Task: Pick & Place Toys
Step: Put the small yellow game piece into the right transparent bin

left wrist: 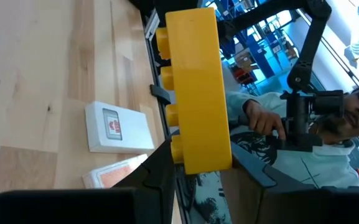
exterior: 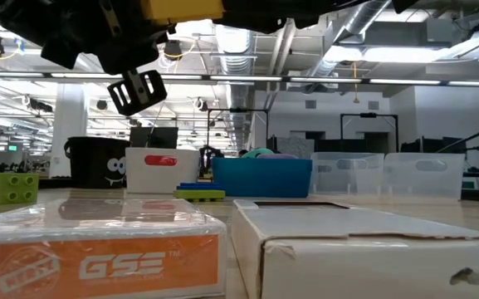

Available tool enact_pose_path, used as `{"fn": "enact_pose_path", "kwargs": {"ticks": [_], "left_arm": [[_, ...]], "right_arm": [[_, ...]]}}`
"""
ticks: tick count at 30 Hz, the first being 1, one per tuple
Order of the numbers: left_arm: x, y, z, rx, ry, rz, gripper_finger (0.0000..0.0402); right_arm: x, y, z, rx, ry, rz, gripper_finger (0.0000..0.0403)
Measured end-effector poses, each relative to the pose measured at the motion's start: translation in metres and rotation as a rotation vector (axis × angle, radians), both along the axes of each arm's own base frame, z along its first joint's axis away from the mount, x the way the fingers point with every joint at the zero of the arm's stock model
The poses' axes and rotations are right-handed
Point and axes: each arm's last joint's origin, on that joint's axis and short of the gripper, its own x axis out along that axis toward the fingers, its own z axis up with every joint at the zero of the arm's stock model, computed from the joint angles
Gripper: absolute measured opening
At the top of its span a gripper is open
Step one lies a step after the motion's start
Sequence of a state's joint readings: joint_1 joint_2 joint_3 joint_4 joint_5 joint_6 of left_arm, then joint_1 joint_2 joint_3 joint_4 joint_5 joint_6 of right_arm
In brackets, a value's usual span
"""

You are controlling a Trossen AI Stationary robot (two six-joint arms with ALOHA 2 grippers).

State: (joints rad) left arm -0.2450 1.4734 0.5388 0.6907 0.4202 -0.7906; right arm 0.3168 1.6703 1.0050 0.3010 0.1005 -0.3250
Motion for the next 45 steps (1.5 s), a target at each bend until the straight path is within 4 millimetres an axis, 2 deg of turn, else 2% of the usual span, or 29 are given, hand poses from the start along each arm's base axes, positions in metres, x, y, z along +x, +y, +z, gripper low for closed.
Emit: {"fn": "enact_pose_path", "kwargs": {"ticks": [14,23,45], "left_arm": [[0.002,0.006,0.002,0.016,-0.026,0.018,0.0091],[0.009,0.005,0.013,0.035,-0.084,0.008,0.0091],[0.009,0.005,0.012,0.071,-0.1,0.003,0.0092]], "right_arm": [[0.0,0.005,0.003,0.007,-0.037,0.04,0.0256],[0.003,0.006,-0.001,0.016,-0.039,0.064,0.0256],[0.002,0.014,0.004,0.002,-0.102,0.093,0.0256]]}}
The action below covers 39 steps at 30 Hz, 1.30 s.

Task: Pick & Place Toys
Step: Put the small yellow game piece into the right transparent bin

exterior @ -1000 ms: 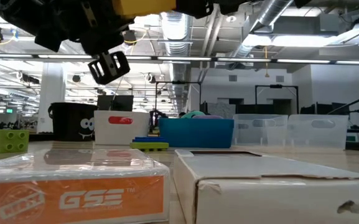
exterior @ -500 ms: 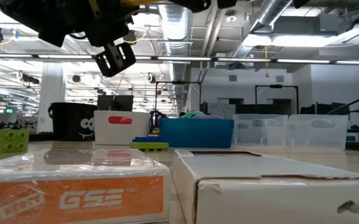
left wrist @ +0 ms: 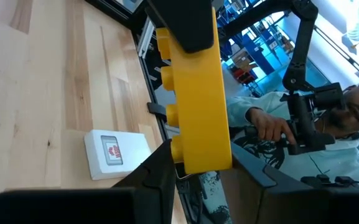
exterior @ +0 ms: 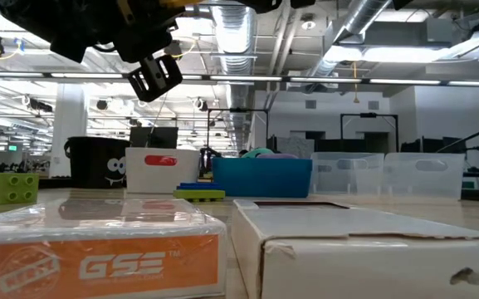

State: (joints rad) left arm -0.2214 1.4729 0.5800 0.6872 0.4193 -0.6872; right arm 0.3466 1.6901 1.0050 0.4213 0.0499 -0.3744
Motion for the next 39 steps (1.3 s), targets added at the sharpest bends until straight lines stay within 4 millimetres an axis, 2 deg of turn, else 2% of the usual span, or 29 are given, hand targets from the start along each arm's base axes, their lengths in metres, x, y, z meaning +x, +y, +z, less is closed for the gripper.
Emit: {"fn": "enact_pose_path", "kwargs": {"ticks": [6,14,20,26,34,39], "left_arm": [[0.0,0.0,0.0,0.0,0.0,0.0,0.0093],[0.0,0.0,0.0,-0.004,0.003,-0.007,0.0093],[0.0,0.0,0.0,-0.003,-0.001,-0.005,0.0103],[0.002,0.004,0.003,-0.006,-0.024,0.03,0.016],[0.004,0.03,0.0,-0.087,0.057,-0.048,0.0235],[0.002,0.053,0.0,-0.163,0.099,-0.177,0.0252]], "right_arm": [[0.0,0.0,0.0,0.004,-0.001,-0.002,0.0234],[0.0,0.0,0.001,0.004,-0.004,-0.003,0.0137],[0.0,0.0,0.0,0.004,-0.002,-0.004,0.0137],[-0.001,0.0,-0.002,0.008,0.021,-0.002,0.0151],[-0.001,-0.002,-0.003,0.002,0.043,-0.061,0.014],[-0.011,-0.008,0.007,-0.042,0.079,-0.196,0.0154]]}}
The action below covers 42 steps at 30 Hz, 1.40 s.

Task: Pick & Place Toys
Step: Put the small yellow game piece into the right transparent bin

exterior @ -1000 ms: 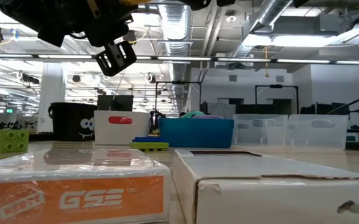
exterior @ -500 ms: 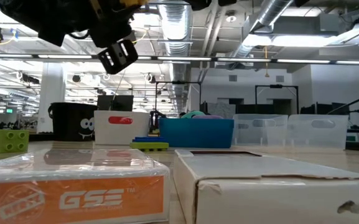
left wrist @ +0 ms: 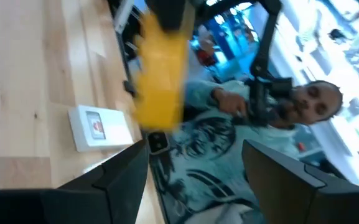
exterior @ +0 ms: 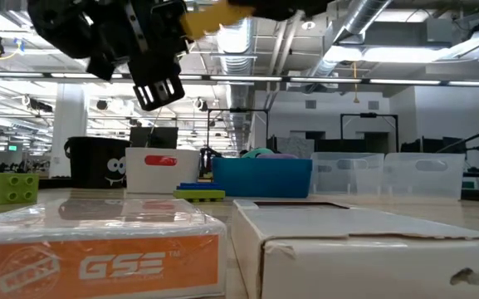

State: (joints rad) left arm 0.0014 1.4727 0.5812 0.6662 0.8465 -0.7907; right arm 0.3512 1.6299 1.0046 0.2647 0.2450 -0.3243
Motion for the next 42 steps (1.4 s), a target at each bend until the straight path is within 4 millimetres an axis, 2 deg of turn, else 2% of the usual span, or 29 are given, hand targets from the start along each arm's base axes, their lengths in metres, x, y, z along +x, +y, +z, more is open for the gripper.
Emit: {"fn": "enact_pose_path", "kwargs": {"ticks": [4,10,16,21,25,32,38,42], "left_arm": [[-0.002,0.019,0.0,-0.028,0.007,-0.039,0.0247],[-0.003,0.046,0.0,0.049,-0.08,0.041,0.0233],[-0.002,0.062,0.0,0.23,-0.208,0.181,0.0223],[0.001,0.067,0.002,0.354,-0.278,0.32,0.0222],[0.002,0.068,0.005,0.425,-0.336,0.353,0.0225],[0.002,0.066,0.004,0.43,-0.339,0.349,0.0223],[0.005,0.05,0.007,0.437,-0.386,0.309,0.0227],[0.007,0.038,0.009,0.538,-0.466,0.326,0.0224]], "right_arm": [[-0.022,-0.005,0.017,-0.023,0.055,-0.177,0.0158],[-0.074,-0.013,0.04,-0.035,0.151,-0.446,0.0139],[-0.134,-0.043,0.056,-0.003,0.124,-0.846,0.0164],[-0.176,-0.074,0.064,0.096,0.036,-1.127,0.0153],[-0.194,-0.091,0.058,0.183,-0.004,-1.257,0.0142],[-0.199,-0.108,0.026,0.261,-0.051,-1.417,0.0169],[-0.203,-0.12,-0.008,0.247,-0.041,-1.547,0.0151],[-0.21,-0.126,-0.024,0.246,-0.045,-1.606,0.0146]]}}
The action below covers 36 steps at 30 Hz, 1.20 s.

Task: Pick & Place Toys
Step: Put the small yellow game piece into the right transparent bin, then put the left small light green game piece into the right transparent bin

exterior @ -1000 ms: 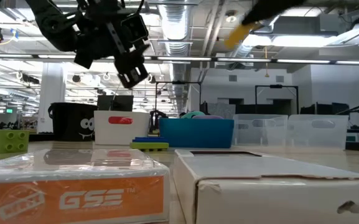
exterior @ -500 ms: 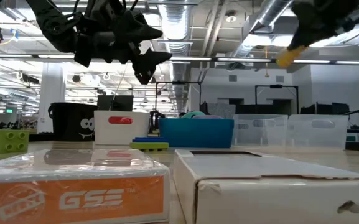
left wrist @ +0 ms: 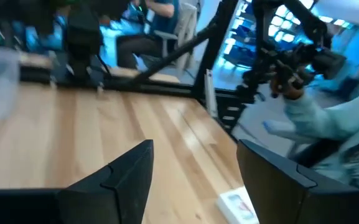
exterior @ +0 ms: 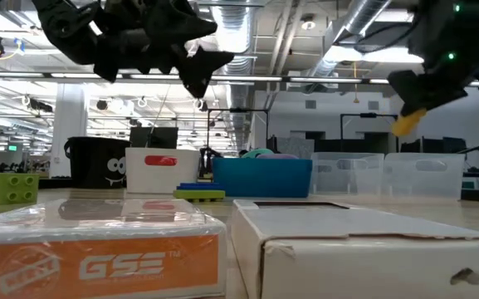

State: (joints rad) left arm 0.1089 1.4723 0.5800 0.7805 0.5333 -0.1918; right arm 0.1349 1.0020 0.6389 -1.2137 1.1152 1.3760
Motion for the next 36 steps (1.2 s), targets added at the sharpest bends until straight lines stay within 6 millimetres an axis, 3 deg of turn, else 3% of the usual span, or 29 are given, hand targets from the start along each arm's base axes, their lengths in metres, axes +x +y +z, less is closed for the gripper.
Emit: {"fn": "enact_pose_path", "kwargs": {"ticks": [10,17,22,26,30,36], "left_arm": [[0.004,-0.026,0.016,0.076,-0.178,0.348,0.0218],[0.003,-0.039,0.016,0.076,-0.174,0.445,0.0218],[0.003,-0.048,0.009,0.167,-0.116,0.477,0.0218],[0.0,-0.055,-0.001,0.285,-0.014,0.571,0.0218],[-0.005,-0.062,-0.013,0.373,0.103,0.642,0.0218],[-0.017,-0.084,-0.029,0.465,0.326,0.712,0.0218]], "right_arm": [[0.0,0.0,-0.007,-0.041,0.001,0.013,0.0207],[0.014,0.003,-0.004,-0.114,0.021,0.104,0.0226],[0.047,0.018,0.009,-0.155,0.086,0.394,0.0227],[0.074,0.04,0.028,-0.128,0.01,0.842,0.0227],[0.089,0.061,0.032,-0.151,-0.034,1.22,0.0227],[0.108,0.07,0.01,-0.124,0.009,1.267,0.0227]]}}
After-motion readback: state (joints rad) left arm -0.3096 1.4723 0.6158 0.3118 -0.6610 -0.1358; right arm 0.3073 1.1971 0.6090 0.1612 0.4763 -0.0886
